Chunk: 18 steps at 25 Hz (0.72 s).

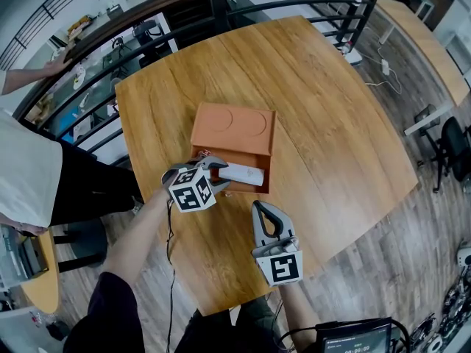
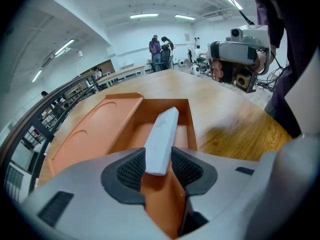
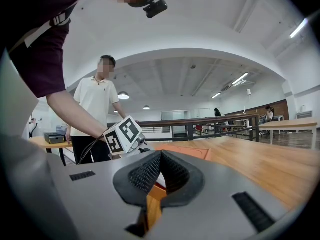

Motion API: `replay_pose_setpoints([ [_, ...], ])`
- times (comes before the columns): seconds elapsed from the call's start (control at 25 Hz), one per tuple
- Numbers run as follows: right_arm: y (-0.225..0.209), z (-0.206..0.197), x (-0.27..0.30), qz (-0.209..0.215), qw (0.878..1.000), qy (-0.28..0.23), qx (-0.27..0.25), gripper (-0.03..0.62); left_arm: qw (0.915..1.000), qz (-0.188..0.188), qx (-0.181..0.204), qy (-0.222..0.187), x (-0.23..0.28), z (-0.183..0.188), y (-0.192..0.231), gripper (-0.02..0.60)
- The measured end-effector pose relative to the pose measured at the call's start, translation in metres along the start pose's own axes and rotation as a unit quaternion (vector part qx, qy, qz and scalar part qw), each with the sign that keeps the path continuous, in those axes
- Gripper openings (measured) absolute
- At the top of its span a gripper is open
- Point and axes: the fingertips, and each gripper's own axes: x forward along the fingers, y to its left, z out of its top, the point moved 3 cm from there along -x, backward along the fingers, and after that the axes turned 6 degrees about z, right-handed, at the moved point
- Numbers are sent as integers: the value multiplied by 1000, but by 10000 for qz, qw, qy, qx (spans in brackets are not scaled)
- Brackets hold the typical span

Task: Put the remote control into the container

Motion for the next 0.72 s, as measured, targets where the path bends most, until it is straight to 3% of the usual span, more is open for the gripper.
replay_pose_setpoints([
  [0.2,0,4,2,7,10000,-8,10,15,9999,-36,-70,-65,-8,4,-1,150],
  [0.4,2,7,1,12,10000,-15,-7,15,9979,352,-305,-459,-27,18,3,150],
  [0.6,0,9,1,-43,10000,-46,28,15,9812,1153,-931,-1236,-55,40,4,144],
  [0.72,3,11,-1,-18,9999,147,-63,15,9664,1577,-1294,-1567,-74,46,-4,80],
])
